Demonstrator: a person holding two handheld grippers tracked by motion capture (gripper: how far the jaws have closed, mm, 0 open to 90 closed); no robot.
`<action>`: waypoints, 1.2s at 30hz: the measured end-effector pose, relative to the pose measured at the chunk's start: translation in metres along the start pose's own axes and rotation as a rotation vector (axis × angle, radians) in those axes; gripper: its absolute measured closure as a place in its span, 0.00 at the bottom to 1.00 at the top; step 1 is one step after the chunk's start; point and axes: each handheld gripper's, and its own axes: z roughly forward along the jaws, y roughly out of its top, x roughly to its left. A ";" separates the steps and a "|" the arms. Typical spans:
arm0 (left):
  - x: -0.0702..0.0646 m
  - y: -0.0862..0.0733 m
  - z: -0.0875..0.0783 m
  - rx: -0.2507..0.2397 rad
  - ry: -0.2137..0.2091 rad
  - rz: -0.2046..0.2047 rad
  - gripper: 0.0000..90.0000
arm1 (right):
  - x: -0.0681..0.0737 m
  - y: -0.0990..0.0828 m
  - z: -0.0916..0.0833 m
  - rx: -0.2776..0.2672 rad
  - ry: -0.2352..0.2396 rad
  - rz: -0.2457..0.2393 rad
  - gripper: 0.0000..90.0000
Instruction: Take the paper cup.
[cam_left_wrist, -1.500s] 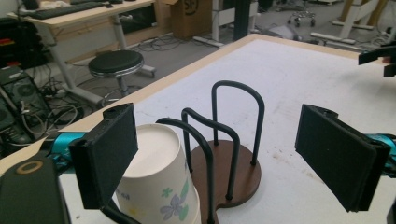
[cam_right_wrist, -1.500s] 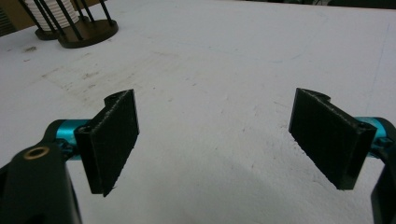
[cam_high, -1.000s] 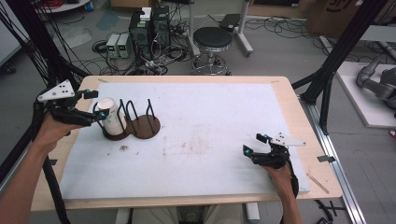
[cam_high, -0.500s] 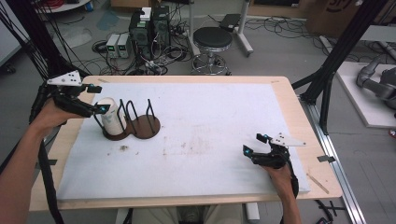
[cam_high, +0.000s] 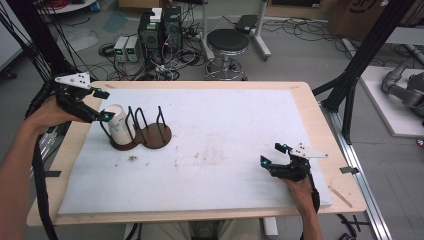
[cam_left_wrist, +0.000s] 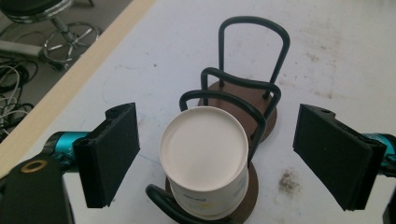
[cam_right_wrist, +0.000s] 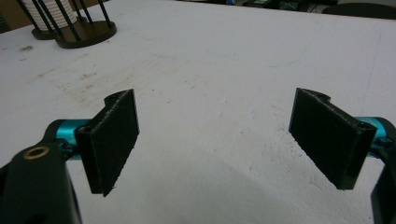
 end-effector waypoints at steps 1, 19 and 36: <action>0.001 0.001 0.001 0.016 -0.002 0.007 0.17 | 0.000 0.000 0.000 -0.002 -0.002 -0.002 0.18; 0.015 0.006 0.022 0.142 -0.082 0.058 0.19 | 0.001 0.000 0.000 -0.002 -0.007 -0.005 0.18; 0.019 0.006 0.038 0.267 -0.119 0.087 0.19 | 0.001 0.000 0.000 0.003 -0.005 -0.005 0.18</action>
